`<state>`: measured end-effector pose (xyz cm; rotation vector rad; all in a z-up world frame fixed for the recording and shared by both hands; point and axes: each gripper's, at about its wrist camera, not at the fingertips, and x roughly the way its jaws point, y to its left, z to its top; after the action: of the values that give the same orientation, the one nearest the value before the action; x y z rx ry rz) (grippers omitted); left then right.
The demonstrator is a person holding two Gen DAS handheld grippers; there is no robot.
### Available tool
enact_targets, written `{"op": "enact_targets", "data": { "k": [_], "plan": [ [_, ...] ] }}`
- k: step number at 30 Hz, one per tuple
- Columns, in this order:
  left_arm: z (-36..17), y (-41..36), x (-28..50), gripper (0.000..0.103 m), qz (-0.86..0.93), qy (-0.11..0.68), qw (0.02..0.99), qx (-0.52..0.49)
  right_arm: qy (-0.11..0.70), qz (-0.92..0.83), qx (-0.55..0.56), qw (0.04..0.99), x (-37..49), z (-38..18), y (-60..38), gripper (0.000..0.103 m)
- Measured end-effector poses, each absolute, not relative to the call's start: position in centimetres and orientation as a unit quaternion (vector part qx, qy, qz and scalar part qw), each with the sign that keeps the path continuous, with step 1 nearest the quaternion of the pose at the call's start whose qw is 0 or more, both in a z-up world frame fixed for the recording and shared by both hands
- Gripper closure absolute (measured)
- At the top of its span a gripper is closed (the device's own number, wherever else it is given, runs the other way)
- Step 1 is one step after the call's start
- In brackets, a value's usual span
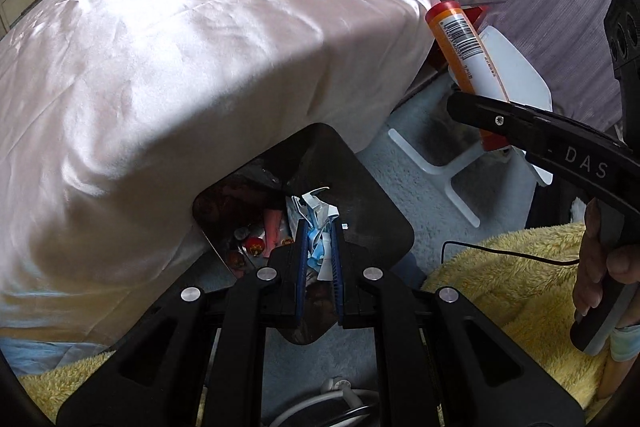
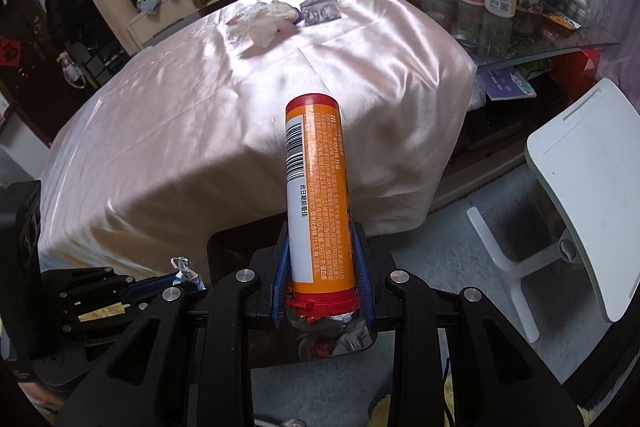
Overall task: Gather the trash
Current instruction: 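Carry the orange tube and blue scrap over the black bin, then open both tools to drop the orange tube and blue scrap into the bin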
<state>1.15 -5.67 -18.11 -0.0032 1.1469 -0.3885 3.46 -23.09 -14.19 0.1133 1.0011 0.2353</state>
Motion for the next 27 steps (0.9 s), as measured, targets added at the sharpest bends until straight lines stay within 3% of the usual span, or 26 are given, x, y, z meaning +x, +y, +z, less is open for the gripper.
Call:
{"op": "enact_targets", "data": {
  "k": [19, 24, 27],
  "plan": [
    [-22.4, -5.6, 2.6, 0.093, -0.179, 0.589, 0.788, -0.012, 0.585, 0.137, 0.075, 0.796, 4.1, -21.3, -20.6, 0.072],
    [-22.4, -5.5, 2.6, 0.086, -0.178, 0.592, 0.786, -0.011, 0.584, 0.137, 0.076, 0.796, 4.2, -21.2, -20.3, 0.071],
    [-22.4, -5.5, 2.5, 0.077, -0.175, 0.592, 0.787, -0.01, 0.58, 0.136, 0.079, 0.799, 4.5, -21.0, -20.3, 0.063]
  ]
}}
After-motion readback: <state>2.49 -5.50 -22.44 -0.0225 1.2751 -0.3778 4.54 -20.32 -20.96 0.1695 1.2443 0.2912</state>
